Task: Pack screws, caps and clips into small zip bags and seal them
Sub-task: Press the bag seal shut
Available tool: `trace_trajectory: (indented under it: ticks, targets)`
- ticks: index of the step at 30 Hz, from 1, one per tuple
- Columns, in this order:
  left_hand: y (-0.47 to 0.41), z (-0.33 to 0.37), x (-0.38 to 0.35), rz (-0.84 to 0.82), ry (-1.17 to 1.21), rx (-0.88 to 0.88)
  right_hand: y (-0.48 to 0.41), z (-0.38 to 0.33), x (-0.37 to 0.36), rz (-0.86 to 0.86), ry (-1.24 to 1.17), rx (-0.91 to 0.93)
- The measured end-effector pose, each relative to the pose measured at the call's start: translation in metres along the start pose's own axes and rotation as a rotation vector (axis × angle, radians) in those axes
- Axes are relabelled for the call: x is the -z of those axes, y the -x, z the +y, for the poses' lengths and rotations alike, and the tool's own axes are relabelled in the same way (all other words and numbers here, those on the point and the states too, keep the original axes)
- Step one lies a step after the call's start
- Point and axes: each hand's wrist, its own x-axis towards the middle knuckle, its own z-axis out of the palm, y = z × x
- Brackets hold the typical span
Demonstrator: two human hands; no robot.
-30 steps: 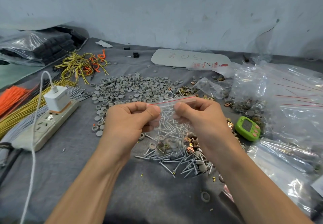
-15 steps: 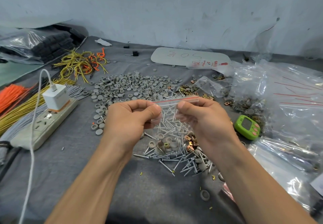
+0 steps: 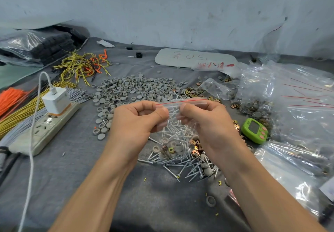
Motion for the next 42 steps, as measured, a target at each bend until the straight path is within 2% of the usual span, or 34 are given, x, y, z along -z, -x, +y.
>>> trace_trajectory:
  ticks: [11, 18, 26, 42]
  targets:
    - [0.002, -0.001, -0.008, -0.041, -0.025, -0.051, -0.001, 0.004, -0.007, -0.044, -0.012, 0.05]
    - [0.002, 0.003, -0.008, -0.019, -0.079, -0.106, -0.003, 0.009, -0.006, -0.09, 0.064, 0.084]
    - [0.002, -0.002, -0.006, -0.103, -0.078, -0.051, 0.0, 0.003, -0.008, -0.084, 0.016, 0.1]
    - [0.002, 0.0, -0.006, -0.079, -0.08, -0.054, 0.001, 0.0, -0.006, -0.149, 0.061, 0.096]
